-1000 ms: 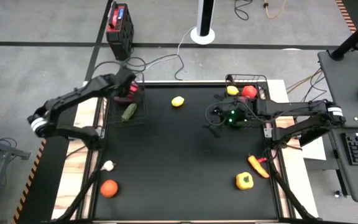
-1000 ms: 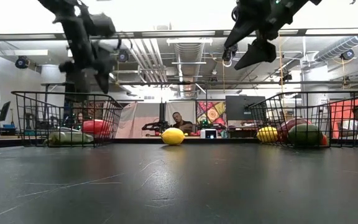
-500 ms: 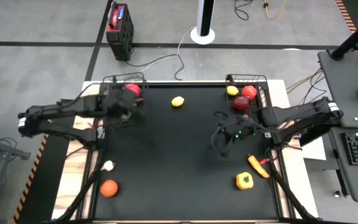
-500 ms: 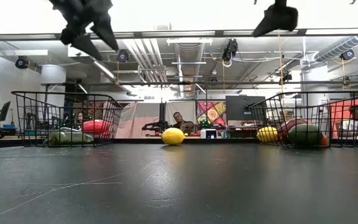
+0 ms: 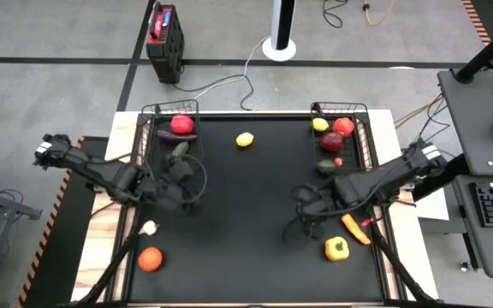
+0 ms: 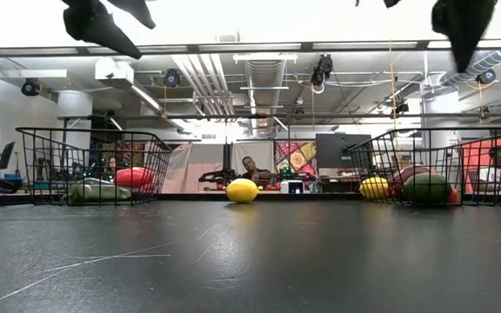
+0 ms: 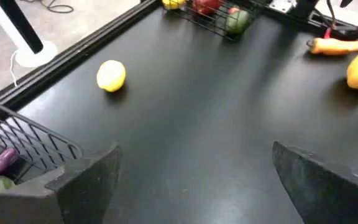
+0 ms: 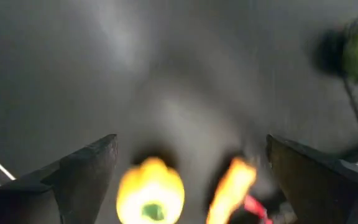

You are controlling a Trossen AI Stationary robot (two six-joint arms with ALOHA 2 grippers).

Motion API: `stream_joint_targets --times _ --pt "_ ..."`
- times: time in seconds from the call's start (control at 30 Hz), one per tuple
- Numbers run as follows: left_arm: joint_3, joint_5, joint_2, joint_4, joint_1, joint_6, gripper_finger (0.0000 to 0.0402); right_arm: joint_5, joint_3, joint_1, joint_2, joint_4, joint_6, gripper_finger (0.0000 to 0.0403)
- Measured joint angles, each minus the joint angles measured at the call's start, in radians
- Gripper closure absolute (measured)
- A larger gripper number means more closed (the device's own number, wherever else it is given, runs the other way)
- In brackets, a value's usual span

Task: Sort produce into baskets
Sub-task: Put the yellow chili pepper into the left wire basket

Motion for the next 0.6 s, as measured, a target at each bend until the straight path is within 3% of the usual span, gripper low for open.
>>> stream_joint_targets --times 0.23,0.6 --pt "0.000 -0.009 0.045 0.009 -0.026 -0.005 0.0009 -0.144 -0.013 0.117 0.034 -0.031 0.167 0.0007" --pt "0.000 -0.018 0.089 0.027 -0.026 0.003 0.0009 -0.148 -0.088 0.297 -0.062 -0.118 0.562 0.0007"
